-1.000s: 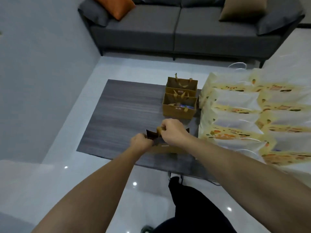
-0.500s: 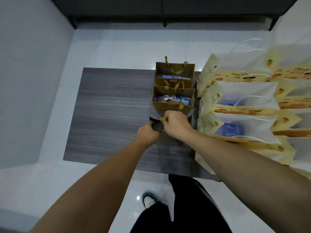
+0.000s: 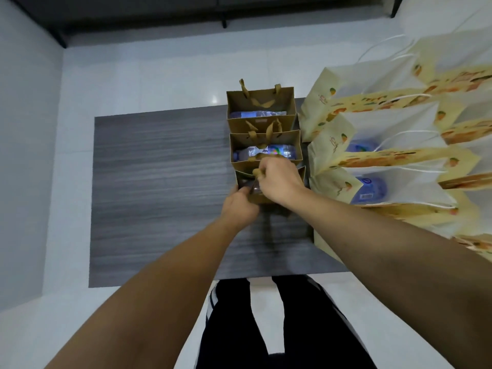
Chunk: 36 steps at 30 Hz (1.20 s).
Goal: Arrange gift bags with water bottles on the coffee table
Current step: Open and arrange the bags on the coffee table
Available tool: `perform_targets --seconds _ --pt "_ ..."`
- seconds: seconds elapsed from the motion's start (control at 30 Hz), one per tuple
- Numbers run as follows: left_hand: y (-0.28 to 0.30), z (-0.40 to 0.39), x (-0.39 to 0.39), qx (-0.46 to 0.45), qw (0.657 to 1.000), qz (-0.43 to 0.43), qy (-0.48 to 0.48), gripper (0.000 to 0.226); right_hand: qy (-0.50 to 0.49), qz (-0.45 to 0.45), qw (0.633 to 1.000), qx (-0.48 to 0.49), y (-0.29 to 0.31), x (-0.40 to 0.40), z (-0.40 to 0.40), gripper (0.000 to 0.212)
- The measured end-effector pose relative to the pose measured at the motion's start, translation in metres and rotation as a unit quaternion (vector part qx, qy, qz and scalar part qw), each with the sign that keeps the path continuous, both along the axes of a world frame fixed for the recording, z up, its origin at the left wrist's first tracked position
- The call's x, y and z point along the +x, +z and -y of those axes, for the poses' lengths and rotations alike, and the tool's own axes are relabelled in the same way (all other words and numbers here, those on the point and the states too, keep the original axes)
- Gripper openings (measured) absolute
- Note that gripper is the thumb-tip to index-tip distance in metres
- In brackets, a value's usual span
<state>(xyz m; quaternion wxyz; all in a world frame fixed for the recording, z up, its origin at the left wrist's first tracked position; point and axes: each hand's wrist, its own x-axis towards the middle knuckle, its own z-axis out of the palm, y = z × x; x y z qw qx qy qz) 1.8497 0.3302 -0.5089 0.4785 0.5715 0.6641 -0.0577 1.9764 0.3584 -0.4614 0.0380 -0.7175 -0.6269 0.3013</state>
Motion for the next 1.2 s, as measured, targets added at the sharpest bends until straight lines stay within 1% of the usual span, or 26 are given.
perform_targets --seconds 0.13,0.23,0.37,0.47,0.6,0.8,0.9,0.97,1.0,1.13,1.2 --pt "-0.009 -0.010 -0.008 -0.009 1.000 0.006 -0.011 0.047 -0.028 0.012 0.999 -0.023 -0.002 -0.004 -0.009 0.014" --pt "-0.014 -0.010 -0.011 -0.015 1.000 0.004 -0.018 0.044 -0.040 0.017 0.999 -0.033 -0.002 -0.004 -0.007 0.012" --pt "-0.016 -0.007 -0.014 -0.017 1.000 0.002 -0.025 0.047 -0.054 0.003 0.998 -0.040 0.001 -0.006 0.001 0.010" --pt "-0.016 -0.012 -0.013 -0.015 1.000 -0.004 -0.021 0.039 -0.078 -0.007 0.996 -0.033 0.001 -0.004 0.003 0.009" --pt "-0.014 -0.018 -0.013 -0.013 0.999 -0.027 -0.025 0.036 -0.092 -0.021 0.995 -0.026 0.000 -0.002 0.007 0.008" --pt "-0.009 -0.016 -0.017 -0.018 0.999 -0.027 -0.033 0.045 -0.090 -0.025 0.995 -0.029 0.004 -0.006 0.008 0.011" --pt "-0.001 -0.017 -0.022 -0.013 0.999 -0.019 -0.025 0.032 -0.086 -0.031 0.994 -0.055 0.010 -0.006 0.012 0.024" --pt "0.011 -0.020 -0.024 -0.001 1.000 -0.017 -0.022 0.024 -0.103 -0.034 0.992 -0.062 0.011 -0.004 0.017 0.034" --pt "0.016 -0.022 -0.025 0.006 1.000 -0.018 -0.024 0.024 -0.115 -0.035 0.991 -0.062 0.012 -0.003 0.019 0.038" --pt "0.038 -0.034 -0.026 0.031 0.998 -0.013 -0.045 0.048 -0.147 -0.029 0.987 -0.059 0.027 0.001 0.028 0.059" --pt "0.051 -0.040 -0.022 0.046 0.996 -0.007 -0.078 0.048 -0.163 -0.020 0.985 -0.053 0.037 0.003 0.035 0.058"
